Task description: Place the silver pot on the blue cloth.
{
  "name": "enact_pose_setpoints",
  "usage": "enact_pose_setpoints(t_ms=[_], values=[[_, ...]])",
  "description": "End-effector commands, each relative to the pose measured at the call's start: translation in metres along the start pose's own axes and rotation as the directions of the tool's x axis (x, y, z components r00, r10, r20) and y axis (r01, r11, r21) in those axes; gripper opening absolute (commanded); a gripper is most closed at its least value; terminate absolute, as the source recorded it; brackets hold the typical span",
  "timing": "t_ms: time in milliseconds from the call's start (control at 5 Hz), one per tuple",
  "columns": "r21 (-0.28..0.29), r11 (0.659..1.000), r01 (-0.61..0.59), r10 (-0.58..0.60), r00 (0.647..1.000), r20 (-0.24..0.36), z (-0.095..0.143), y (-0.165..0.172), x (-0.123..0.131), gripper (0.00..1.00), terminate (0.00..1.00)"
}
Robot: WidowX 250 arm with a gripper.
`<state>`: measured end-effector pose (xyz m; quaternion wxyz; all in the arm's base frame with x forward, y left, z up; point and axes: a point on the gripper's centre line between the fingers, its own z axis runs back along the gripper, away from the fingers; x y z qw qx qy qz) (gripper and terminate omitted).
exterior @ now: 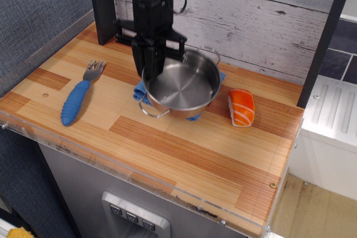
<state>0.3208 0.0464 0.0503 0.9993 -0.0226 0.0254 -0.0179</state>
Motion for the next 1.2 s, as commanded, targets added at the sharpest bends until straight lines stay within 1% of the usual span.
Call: enact_pose_setpoints(t_ms=[0,200,400,600,800,1000], values=[[0.005,0.999,-0.044,0.044,0.996,0.077,0.009,0.009,0.005,0.0,0.0],[-0.007,0.995,-0.103,0.103,0.985,0.141,0.02,0.018,0.017,0.0,0.0],[-0.031,0.981,-0.193,0.195,0.966,0.169,0.029,0.021,0.019,1.0,0.0],[-0.039,0.971,-0.236,0.24,0.958,0.16,0.03,0.017,0.018,1.0,0.0],[-0.051,0.971,-0.235,0.239,0.962,0.134,0.031,0.013,0.018,1.0,0.0],[-0.014,0.98,-0.196,0.195,0.962,0.193,0.063,0.004,0.015,1.0,1.0]])
